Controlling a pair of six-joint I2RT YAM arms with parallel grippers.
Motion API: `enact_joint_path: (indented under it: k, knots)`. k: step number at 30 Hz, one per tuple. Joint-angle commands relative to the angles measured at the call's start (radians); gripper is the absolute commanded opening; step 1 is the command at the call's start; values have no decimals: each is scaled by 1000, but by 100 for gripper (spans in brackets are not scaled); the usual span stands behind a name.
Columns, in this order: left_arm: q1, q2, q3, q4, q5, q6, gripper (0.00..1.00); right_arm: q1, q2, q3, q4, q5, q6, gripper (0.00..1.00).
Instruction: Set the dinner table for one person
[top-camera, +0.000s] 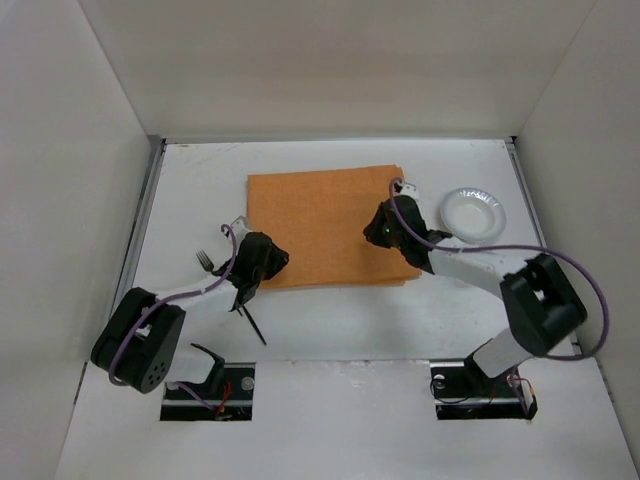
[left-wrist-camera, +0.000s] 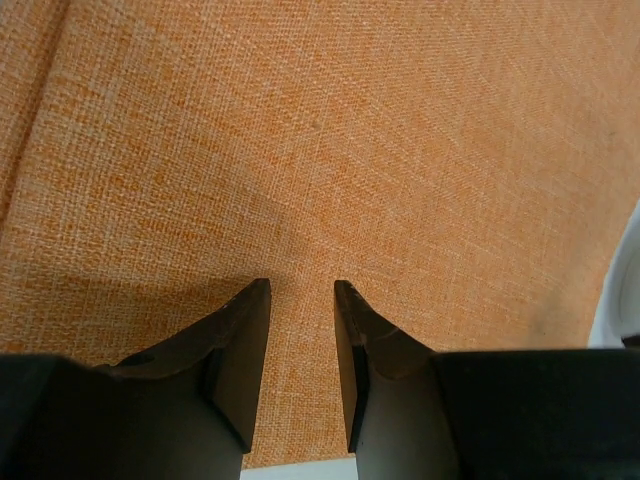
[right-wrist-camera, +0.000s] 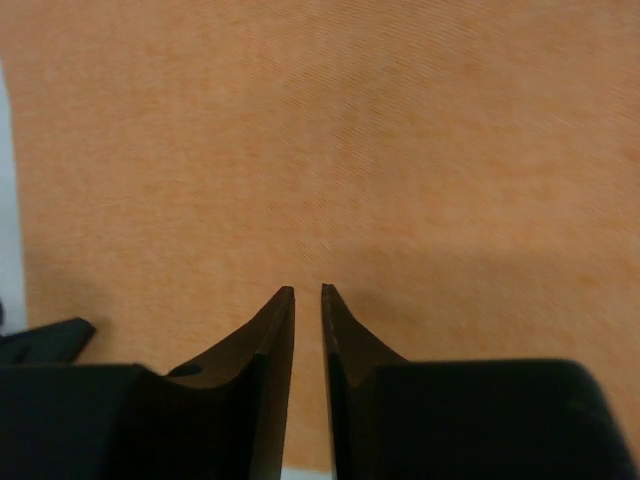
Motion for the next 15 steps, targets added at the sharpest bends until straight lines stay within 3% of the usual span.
enact_joint_path:
  k: [1, 5, 11, 15]
  knots:
    - [9, -20, -24, 70, -32, -17, 29, -7, 153, 120, 107, -86, 43, 18]
    - [65, -60, -102, 70, -61, -6, 29, -4, 227, 64, 170, -99, 159, 8]
    - [159, -75, -136, 73, -37, -6, 29, 33, 245, -54, 226, -74, 266, 6]
    - [158, -95, -119, 70, -35, 3, 29, 44, 170, -64, 216, -62, 240, 12]
